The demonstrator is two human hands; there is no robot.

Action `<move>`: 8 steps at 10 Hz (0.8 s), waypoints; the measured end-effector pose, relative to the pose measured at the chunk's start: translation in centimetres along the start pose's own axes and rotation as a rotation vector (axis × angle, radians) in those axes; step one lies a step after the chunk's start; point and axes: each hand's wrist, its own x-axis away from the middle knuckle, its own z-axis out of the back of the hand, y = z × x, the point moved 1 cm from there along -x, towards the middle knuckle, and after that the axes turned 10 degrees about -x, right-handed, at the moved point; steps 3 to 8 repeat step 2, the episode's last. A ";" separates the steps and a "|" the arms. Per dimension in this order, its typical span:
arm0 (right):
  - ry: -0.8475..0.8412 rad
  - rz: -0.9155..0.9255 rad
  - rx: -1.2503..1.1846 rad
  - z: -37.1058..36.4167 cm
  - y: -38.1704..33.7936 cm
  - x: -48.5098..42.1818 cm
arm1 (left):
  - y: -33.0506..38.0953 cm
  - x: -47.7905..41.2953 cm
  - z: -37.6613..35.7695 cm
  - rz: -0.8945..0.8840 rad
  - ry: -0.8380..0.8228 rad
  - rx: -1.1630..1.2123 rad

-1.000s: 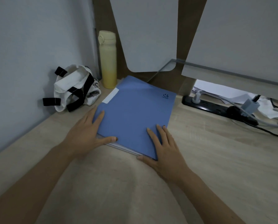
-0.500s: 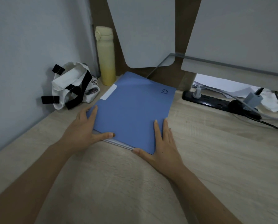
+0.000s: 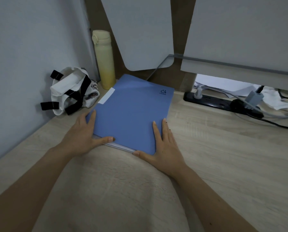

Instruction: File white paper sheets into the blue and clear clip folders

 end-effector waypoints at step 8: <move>-0.053 -0.077 -0.202 2.3 0.1 1.7 | 0.9 0.5 1.4 0.014 0.027 0.030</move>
